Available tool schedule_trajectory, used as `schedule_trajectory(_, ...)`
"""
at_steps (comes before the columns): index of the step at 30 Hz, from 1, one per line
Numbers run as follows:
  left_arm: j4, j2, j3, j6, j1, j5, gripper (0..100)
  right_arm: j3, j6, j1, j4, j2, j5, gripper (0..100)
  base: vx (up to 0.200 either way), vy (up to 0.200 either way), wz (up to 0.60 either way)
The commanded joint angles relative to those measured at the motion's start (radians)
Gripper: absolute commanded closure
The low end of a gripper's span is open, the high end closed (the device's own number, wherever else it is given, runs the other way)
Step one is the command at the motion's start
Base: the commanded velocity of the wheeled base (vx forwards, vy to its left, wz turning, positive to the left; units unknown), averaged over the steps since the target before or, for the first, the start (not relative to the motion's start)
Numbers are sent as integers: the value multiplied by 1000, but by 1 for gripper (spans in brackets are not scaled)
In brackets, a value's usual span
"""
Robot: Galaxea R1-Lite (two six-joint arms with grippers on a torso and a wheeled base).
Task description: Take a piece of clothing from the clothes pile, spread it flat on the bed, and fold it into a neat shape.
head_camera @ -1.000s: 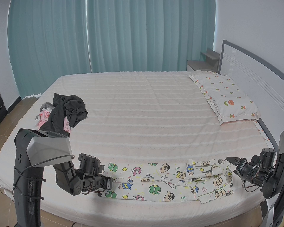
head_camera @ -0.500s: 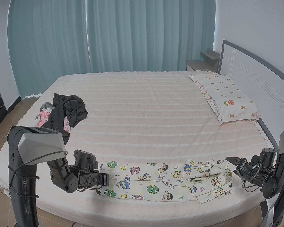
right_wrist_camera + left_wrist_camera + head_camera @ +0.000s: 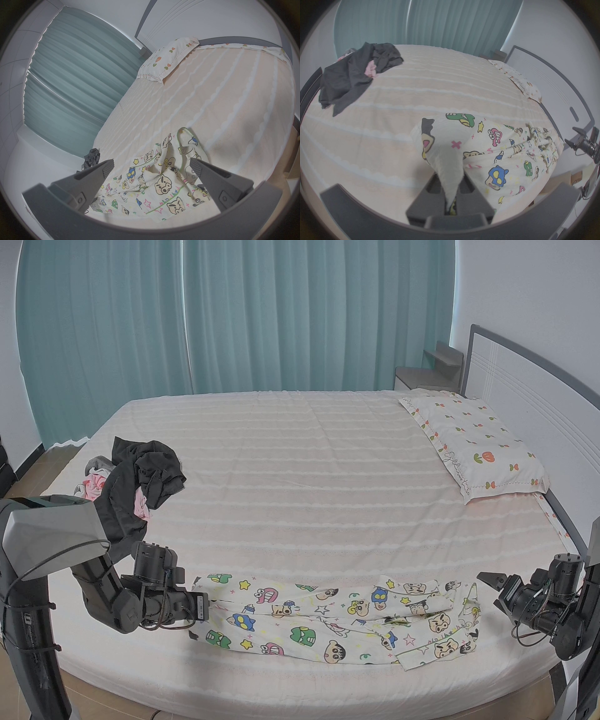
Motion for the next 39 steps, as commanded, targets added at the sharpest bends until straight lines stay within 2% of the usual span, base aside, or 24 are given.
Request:
schedule_trajectory(1, 9, -60, 11, 3, 47, -7, 100, 18, 1, 0, -13, 4, 0, 0, 0, 0, 0)
schedule_trajectory(11, 122, -171, 6, 6, 205, -113, 100, 18, 1, 0, -13, 10, 0, 0, 0, 0, 0)
schedule_trajectory(12, 135, -186, 0, 8, 260, -137, 100, 18, 1, 0, -12, 13, 0, 0, 0, 0, 0)
schedule_trajectory(14, 138, -194, -6, 9, 316, -154, 100, 18, 1, 0, -13, 13, 0, 0, 0, 0, 0)
schedule_trajectory(15, 138, -195, -8, 9, 319, -156, 100, 18, 1, 0, -13, 13, 0, 0, 0, 0, 0)
schedule_trajectory(18, 147, -200, -20, 20, 429, -185, 100, 18, 1, 0, -12, 13, 0, 0, 0, 0, 0)
schedule_trajectory(19, 147, -198, -21, 23, 434, -186, 100, 18, 1, 0, -12, 13, 0, 0, 0, 0, 0)
schedule_trajectory(22, 197, -198, -60, 81, 555, -228, 100, 18, 0, 0, -12, 22, -1, 0, 0, 0, 0)
schedule_trajectory(24, 213, -200, -74, 88, 578, -237, 100, 18, 0, 0, -13, 25, -1, 0, 0, 0, 0)
schedule_trajectory(25, 248, -203, -101, 89, 619, -246, 100, 18, 0, 0, -13, 27, -1, 0, 0, 0, 0)
schedule_trajectory(26, 248, -203, -101, 89, 619, -246, 100, 18, 0, 0, -13, 27, -1, 0, 0, 0, 0)
schedule_trajectory(28, 316, -226, -161, 91, 688, -266, 100, 18, 0, -1, -13, 25, -1, 0, 0, 0, 0)
schedule_trajectory(34, 461, -266, -290, 121, 768, -278, 100, 18, 0, -1, -13, 25, -1, 0, 0, 0, 0)
schedule_trajectory(39, 566, -338, -305, 155, 757, -278, 100, 18, 0, -1, -13, 23, -1, 0, 0, 0, 0)
